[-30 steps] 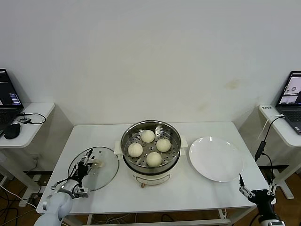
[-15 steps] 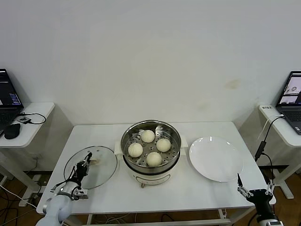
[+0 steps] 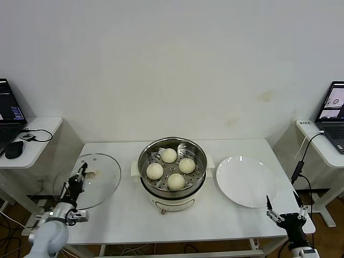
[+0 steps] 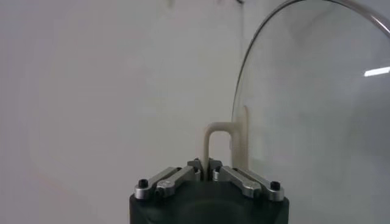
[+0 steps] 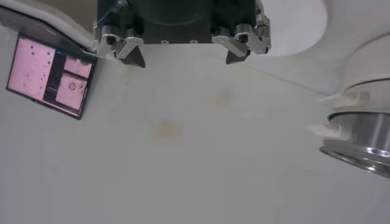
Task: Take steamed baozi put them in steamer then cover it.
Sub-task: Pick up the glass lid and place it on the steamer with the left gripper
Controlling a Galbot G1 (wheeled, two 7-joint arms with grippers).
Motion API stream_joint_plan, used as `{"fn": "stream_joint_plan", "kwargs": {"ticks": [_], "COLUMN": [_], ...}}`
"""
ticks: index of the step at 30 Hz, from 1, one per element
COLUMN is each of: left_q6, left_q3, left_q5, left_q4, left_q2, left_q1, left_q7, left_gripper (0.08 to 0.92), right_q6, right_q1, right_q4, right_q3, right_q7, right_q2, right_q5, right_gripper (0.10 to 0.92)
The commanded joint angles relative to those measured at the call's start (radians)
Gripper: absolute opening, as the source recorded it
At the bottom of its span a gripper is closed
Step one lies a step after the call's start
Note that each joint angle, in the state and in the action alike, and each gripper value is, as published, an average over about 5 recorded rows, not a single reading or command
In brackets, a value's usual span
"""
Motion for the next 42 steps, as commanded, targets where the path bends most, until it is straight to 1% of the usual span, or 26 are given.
{"fn": "stream_joint_plan", "kwargs": {"ticks": [1, 3, 6, 9, 12, 16, 19, 21, 25, 28, 33, 36, 42], "left_q6": [0.140, 0.169, 0.218, 0.270, 0.313, 0.365, 0.398, 0.414, 0.424, 0.425, 0.420, 0.416, 0.414], "left_q3": [-0.061, -0.024, 0.067, 0.193, 0.330, 0.476, 0.552, 0.590, 0.641, 0.660, 0.670, 0.668, 0.643], "left_q5": [-0.201, -0.252, -0.300, -0.325, -0.322, -0.288, -0.236, -0.182, -0.020, 0.107, 0.272, 0.349, 0.435], "left_q4": [-0.334, -0.372, -0.427, -0.462, -0.466, -0.449, -0.417, -0.390, -0.350, -0.330, -0.292, -0.262, -0.189], "left_q2": [0.127, 0.153, 0.188, 0.213, 0.210, 0.174, 0.128, 0.082, -0.014, -0.080, -0.223, -0.300, -0.405], "left_q1": [0.074, 0.070, 0.053, 0.013, -0.055, -0.166, -0.254, -0.306, -0.366, -0.380, -0.379, -0.372, -0.363], "left_q7": [0.170, 0.188, 0.205, 0.209, 0.202, 0.210, 0.240, 0.270, 0.335, 0.369, 0.426, 0.445, 0.454], "left_gripper": [0.134, 0.134, 0.134, 0.134, 0.134, 0.134, 0.134, 0.134, 0.134, 0.134, 0.134, 0.134, 0.134], "right_q6": [0.001, -0.002, -0.006, -0.006, -0.007, -0.010, -0.011, -0.011, -0.011, -0.009, -0.003, 0.001, 0.004], "right_q1": [0.022, 0.029, 0.040, 0.043, 0.041, 0.031, 0.025, 0.024, 0.025, 0.026, 0.026, 0.027, 0.030], "right_q4": [-0.029, -0.035, -0.044, -0.046, -0.044, -0.040, -0.041, -0.043, -0.049, -0.054, -0.066, -0.076, -0.087], "right_q3": [-0.048, -0.058, -0.066, -0.070, -0.069, -0.073, -0.082, -0.085, -0.085, -0.088, -0.094, -0.101, -0.113], "right_q7": [0.003, 0.004, 0.007, 0.011, 0.019, 0.032, 0.044, 0.053, 0.069, 0.077, 0.087, 0.092, 0.094], "right_q2": [-0.005, -0.004, 0.003, 0.013, 0.033, 0.081, 0.114, 0.135, 0.166, 0.179, 0.189, 0.192, 0.192], "right_q5": [-0.004, -0.006, -0.013, -0.036, -0.074, -0.128, -0.170, -0.200, -0.243, -0.268, -0.294, -0.307, -0.318], "right_gripper": [0.823, 0.823, 0.823, 0.822, 0.823, 0.823, 0.823, 0.823, 0.823, 0.823, 0.823, 0.823, 0.823]}}
